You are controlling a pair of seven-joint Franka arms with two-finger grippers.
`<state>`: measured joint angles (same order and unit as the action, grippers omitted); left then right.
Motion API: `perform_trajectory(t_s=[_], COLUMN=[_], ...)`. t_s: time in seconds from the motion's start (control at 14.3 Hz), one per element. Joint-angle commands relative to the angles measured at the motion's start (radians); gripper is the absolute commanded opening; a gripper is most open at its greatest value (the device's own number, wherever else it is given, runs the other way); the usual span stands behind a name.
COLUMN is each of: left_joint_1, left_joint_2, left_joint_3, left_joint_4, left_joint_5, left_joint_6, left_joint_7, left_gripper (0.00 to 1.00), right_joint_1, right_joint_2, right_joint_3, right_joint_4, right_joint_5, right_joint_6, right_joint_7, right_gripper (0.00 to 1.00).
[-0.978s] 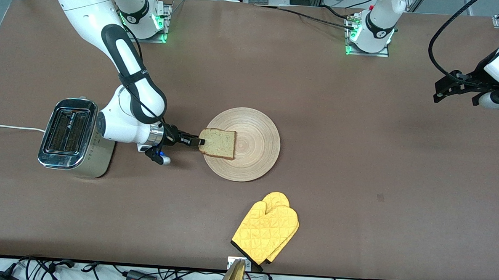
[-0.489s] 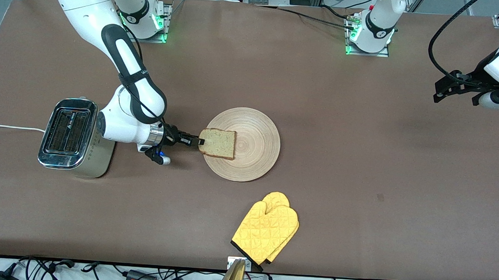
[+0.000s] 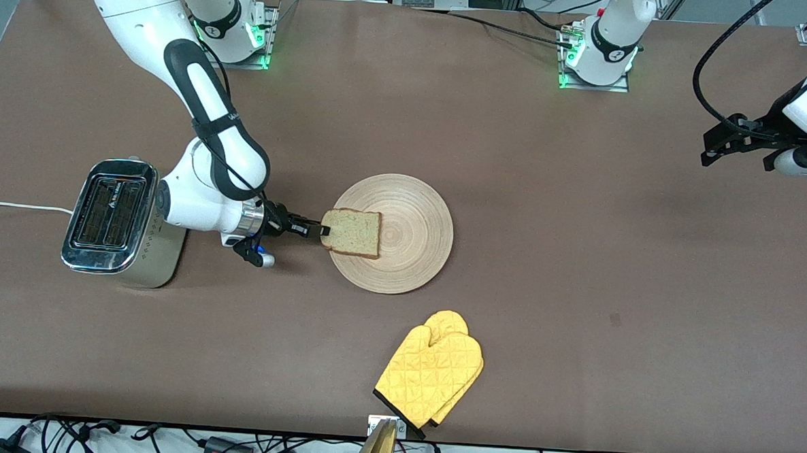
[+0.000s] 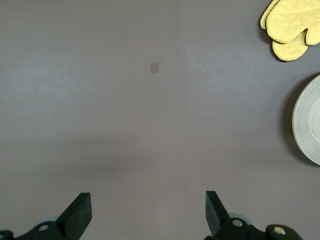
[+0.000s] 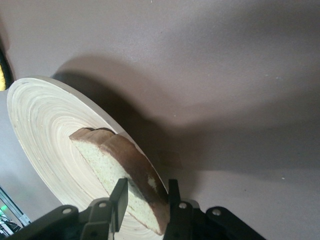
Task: Move plate and put bread in toaster
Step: 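Close the right gripper on the bread slice crust, then lift the bread slice with the right gripper over the toaster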
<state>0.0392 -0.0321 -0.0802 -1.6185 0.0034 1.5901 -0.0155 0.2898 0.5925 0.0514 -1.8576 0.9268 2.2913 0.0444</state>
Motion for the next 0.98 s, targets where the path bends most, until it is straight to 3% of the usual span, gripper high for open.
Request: perform_trajectory(t_s=[0.0,0.14,0.28,0.63,0.91], left_joint_1=[0.011,0.011,0.011,0.011,0.011], left_joint_2=[0.012,0.012,0.012,0.012,0.012], left_joint_3=[-0.012,-0.01,-0.01,-0.01,-0.01], left_joint_4=[0.029,0.029,0.029,0.029,0.029], left_joint_5=[0.009,0.007,0.007,0.009,0.007], left_joint_6=[-0.016,-0.018,-0.018,-0.018,-0.016], left_joint_7=[0.017,0.017,0.017,0.017,0.017], left_gripper=[1.0,1.0,1.0,1.0,1.0], right_joint_1=[0.006,0.014,0.025,0.023,0.015], right_joint_2=[0.01,0.01,0.01,-0.011,-0.108], right_joint_3=[0.001,0.001,0.001,-0.007,-0.056], right_joint_4=[0.005,0.005,0.005,0.014,0.023], right_joint_5=[0.03,0.033,0.065,0.099,-0.014], right_joint_6=[0.016,0.019,0.043,0.048,-0.01], right_joint_7=[-0.003,-0.003,0.006,0.022,0.04], right_gripper=[0.44,0.16,0.02,0.0,0.0])
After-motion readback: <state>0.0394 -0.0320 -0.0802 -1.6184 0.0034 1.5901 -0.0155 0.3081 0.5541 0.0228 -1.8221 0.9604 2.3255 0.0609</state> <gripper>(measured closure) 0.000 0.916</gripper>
